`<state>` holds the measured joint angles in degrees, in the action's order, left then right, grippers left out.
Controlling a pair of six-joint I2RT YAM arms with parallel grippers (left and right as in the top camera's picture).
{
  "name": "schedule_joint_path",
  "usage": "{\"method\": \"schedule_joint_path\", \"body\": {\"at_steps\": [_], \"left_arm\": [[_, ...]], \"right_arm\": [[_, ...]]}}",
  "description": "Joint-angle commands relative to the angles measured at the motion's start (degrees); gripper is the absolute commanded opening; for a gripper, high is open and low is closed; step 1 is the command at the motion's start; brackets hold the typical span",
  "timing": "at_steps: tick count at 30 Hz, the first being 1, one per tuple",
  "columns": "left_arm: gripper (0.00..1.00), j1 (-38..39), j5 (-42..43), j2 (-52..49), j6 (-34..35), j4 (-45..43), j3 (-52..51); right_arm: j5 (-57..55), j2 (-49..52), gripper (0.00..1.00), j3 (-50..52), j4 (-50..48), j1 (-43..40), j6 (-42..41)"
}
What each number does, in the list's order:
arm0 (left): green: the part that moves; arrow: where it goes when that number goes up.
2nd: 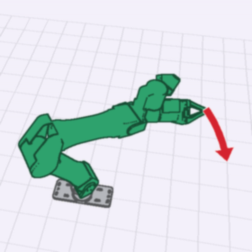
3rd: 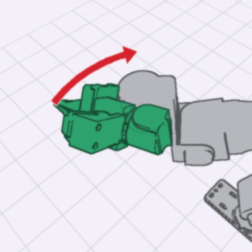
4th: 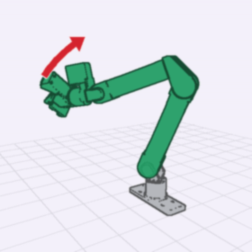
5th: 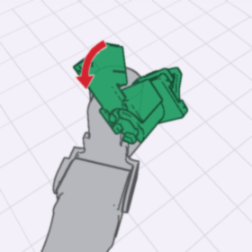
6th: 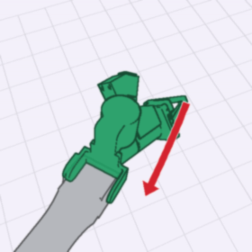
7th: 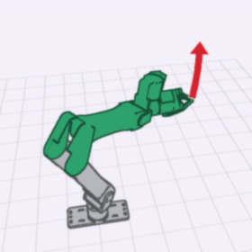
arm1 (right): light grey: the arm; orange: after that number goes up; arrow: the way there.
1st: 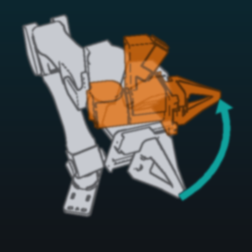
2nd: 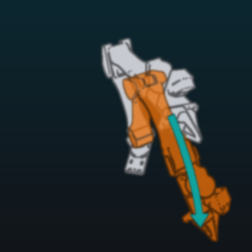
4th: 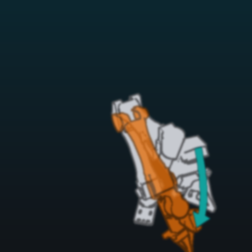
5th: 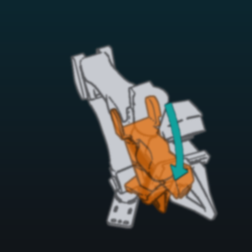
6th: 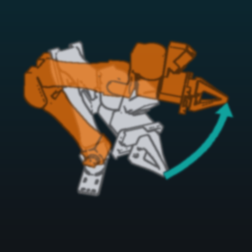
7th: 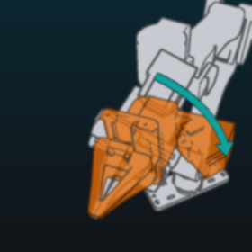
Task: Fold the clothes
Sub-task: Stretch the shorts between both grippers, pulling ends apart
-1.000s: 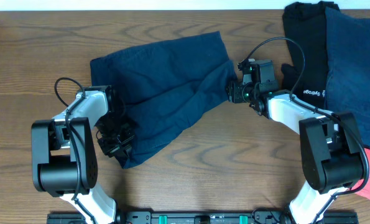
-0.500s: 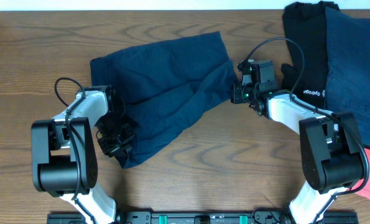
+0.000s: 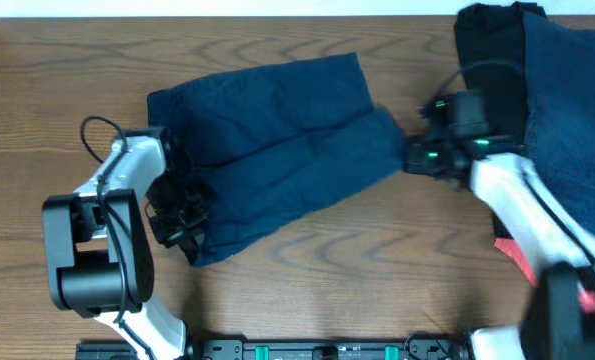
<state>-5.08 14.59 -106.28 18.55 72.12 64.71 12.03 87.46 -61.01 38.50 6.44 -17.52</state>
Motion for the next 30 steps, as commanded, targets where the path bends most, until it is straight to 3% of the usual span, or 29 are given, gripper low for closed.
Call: {"method": "schedule_joint_path", "body": {"at_steps": [1,5,9,15,18,22,26,30], "left_arm": [[0.06,-1.6,-1.2,2.7,-4.2,3.3,2.8],[0.06,-2.5,-2.4,4.7,-5.9,6.6,2.9],[0.06,-2.5,-2.7,6.1,-7.8,11.3,2.9],[0.06,-2.5,-4.1,7.8,-8.4,14.5,2.9],[0.06,-2.6,-4.1,9.7,-7.9,13.5,2.9],[0.06,-2.7,-3.6,13.5,-5.2,9.4,2.9],[0.06,-2.7,-3.4,18.2,-0.1,1.7,2.9],[0.06,-2.7,-3.3,22.4,4.6,-8.1,2.9]], "right_arm": [[-1.2,-7.5,0.01,-1.1,9.8,-1.7,-0.9],[-3.5,-12.1,0.01,-1.1,24.8,-1.9,-0.9],[-4.5,-12.6,0.01,-1.1,33.3,-1.9,-0.9],[-4.5,-12.7,0.01,-1.1,35.2,-1.9,-1.5],[-4.5,-13.3,0.01,-1.2,28.1,-1.9,0.4],[-4.1,-13.6,0.01,-2.1,8.9,-1.9,1.8],[-4.0,-13.3,0.01,-2.1,-8.8,-1.9,1.7],[-2.4,-11.5,0.01,-2.2,-18.6,-1.0,1.7]]}}
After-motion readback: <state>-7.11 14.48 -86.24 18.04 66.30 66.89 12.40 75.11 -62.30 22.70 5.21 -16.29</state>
